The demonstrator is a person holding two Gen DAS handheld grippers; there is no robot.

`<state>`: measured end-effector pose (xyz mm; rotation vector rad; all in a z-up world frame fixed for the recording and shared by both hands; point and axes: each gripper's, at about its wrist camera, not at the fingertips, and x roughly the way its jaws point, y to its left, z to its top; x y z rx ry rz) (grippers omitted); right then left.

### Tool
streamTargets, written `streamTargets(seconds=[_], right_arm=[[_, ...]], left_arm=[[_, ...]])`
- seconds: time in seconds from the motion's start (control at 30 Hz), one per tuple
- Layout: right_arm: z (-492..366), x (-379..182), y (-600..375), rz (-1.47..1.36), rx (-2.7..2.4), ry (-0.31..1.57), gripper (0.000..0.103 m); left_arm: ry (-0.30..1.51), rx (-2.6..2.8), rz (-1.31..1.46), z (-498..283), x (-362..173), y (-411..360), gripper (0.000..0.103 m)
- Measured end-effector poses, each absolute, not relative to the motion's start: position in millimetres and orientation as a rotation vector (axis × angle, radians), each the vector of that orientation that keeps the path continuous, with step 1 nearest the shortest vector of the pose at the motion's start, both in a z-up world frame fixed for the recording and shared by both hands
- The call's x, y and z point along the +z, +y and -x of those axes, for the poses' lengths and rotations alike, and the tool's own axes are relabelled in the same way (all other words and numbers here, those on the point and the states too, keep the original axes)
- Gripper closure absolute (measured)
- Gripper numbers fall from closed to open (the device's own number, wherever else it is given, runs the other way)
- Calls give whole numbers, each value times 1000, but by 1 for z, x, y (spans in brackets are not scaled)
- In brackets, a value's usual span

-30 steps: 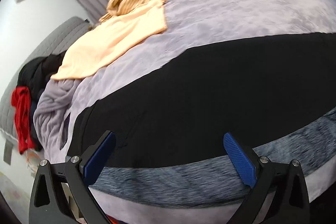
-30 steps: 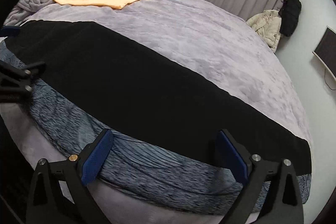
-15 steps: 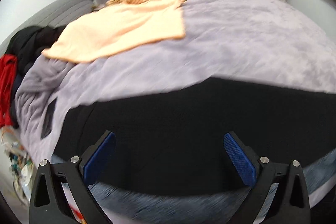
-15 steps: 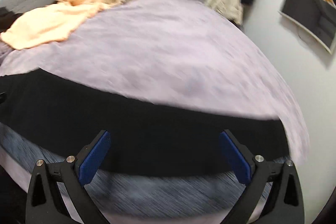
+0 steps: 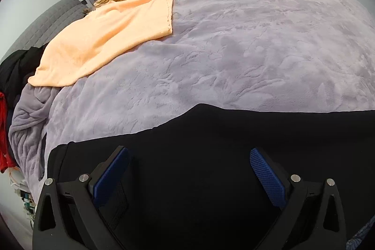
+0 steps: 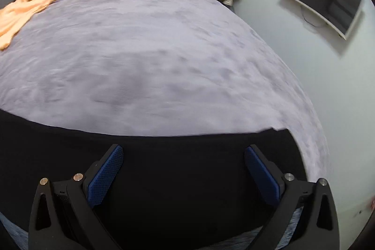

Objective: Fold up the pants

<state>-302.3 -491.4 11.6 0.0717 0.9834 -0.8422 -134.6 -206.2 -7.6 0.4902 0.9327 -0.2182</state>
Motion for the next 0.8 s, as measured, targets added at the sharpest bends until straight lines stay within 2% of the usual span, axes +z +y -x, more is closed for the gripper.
streamTargets(seconds=[0.13, 0.2, 0.33, 0.5, 0.57, 0.7, 0.8], right_arm=[[338, 22, -527, -119, -992, 980, 0], [332, 34, -514, -124, -1013, 943, 0], [274, 32, -433, -24, -752, 863, 0], [221, -8, -336, 189, -473, 930, 1], [230, -15, -347, 145, -454, 941, 0], [285, -18, -438, -92, -577, 954, 0], [327, -10, -494, -135, -733, 944, 1]], left_arm=[[934, -185, -441, 132, 4, -200, 0], [924, -209, -425, 135, 11, -212, 0], [902, -281, -485, 145, 12, -254, 0], [888, -266, -552, 146, 3, -268, 0], [891, -235, -556, 142, 1, -255, 0], [929, -205, -529, 134, 0, -225, 0], [925, -187, -508, 140, 4, -211, 0]])
